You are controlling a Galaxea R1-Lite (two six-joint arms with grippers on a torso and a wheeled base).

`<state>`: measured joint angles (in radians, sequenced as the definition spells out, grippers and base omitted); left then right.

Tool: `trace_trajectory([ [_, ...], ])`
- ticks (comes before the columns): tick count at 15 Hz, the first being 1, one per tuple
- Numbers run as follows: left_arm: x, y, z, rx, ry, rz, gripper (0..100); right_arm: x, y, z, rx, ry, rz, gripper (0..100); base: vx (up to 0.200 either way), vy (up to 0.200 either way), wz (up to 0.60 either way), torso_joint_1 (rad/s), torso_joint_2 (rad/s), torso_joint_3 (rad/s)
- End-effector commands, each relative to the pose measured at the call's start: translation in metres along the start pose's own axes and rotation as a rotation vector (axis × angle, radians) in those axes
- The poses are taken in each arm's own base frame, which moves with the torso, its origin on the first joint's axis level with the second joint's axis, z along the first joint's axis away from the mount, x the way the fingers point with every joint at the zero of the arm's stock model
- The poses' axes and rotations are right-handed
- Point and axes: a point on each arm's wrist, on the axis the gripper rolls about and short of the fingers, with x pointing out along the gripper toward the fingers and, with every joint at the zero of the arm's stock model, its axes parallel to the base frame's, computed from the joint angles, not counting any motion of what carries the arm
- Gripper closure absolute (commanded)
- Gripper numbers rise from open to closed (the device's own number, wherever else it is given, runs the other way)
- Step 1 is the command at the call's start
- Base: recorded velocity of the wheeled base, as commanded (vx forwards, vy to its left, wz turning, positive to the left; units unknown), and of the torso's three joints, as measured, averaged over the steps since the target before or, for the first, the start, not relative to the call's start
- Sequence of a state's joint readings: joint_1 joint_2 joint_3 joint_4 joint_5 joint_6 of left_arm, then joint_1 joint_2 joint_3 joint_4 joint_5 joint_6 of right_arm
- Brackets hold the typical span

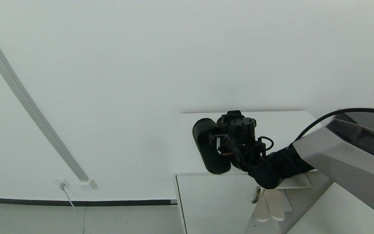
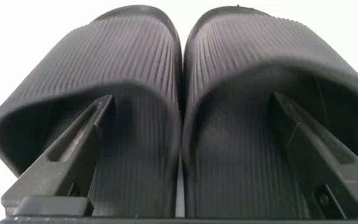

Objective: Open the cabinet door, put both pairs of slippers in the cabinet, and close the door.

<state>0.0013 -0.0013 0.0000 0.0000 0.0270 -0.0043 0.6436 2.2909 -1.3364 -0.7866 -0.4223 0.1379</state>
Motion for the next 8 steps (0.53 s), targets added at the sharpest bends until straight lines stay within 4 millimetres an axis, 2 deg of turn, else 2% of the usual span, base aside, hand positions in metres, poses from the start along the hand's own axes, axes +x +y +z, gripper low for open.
trace_trajectory([
  [1, 0.0, 0.0, 0.0, 0.0, 0.001, -0.001, 100, 0.008, -0.002, 0.0, 0.006, -0.009, -0.005, 0, 0.0, 0.0, 0.0, 0.0, 0.0, 0.0],
  [7, 0.0, 0.0, 0.0, 0.0, 0.001, -0.001, 100, 0.013, 0.005, 0.011, 0.012, -0.025, 0.002, 0, 0.0, 0.0, 0.0, 0.0, 0.0, 0.0],
  [8, 0.0, 0.0, 0.0, 0.0, 0.001, -0.001, 100, 0.012, 0.007, 0.01, 0.01, -0.021, 0.007, 100, 0.0, 0.0, 0.0, 0.0, 0.0, 0.0],
])
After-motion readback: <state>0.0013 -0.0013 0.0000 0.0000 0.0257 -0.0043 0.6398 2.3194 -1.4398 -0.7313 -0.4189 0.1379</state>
